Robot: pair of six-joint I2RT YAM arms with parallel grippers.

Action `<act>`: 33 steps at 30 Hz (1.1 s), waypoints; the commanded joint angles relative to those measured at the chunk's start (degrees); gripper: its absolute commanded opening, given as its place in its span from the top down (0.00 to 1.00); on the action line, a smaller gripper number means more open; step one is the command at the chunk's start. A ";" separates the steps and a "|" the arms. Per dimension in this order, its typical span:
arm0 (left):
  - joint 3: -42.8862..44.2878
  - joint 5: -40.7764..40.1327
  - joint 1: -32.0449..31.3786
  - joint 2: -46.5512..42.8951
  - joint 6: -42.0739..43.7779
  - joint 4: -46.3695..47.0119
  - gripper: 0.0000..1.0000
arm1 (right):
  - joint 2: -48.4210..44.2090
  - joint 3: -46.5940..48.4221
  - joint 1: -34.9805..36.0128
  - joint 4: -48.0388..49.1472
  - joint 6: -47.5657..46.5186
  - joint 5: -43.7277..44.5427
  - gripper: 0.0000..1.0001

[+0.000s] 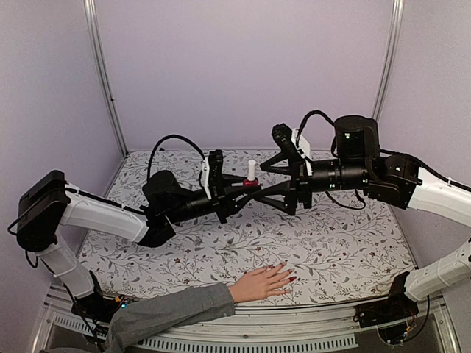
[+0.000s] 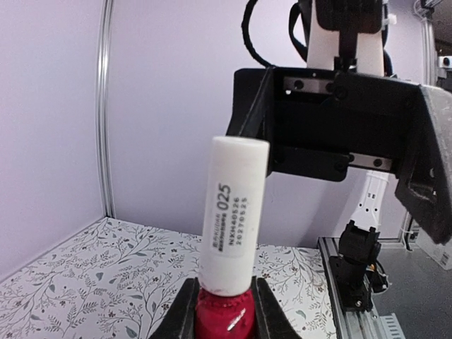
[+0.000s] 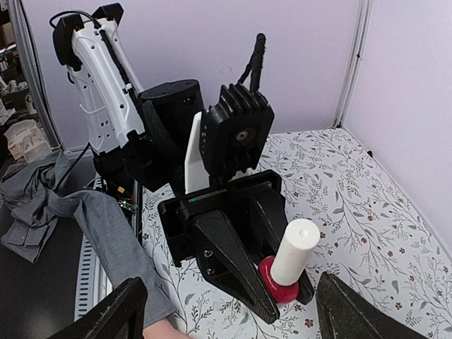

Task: Paint the nails
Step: Screw the nail polish bottle.

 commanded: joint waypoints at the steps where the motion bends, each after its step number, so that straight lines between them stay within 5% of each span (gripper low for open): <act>1: 1.93 1.31 1.31 -0.39 -1.05 -0.08 1.00 | -0.97 1.39 -1.84 -0.54 1.23 -4.57 0.15; 9: -3.09 5.70 1.94 -1.99 -1.61 5.26 1.00 | -3.06 -1.31 -3.88 0.96 1.98 -10.30 0.19; 23: 1.49 30.46 2.57 -1.12 -4.15 2.03 1.00 | 1.07 5.67 -4.13 -8.76 -8.73 -19.29 0.30; 33: 4.42 34.63 1.26 -0.02 -4.74 -0.90 1.00 | 5.91 10.75 -2.92 -11.20 -10.95 -23.64 0.43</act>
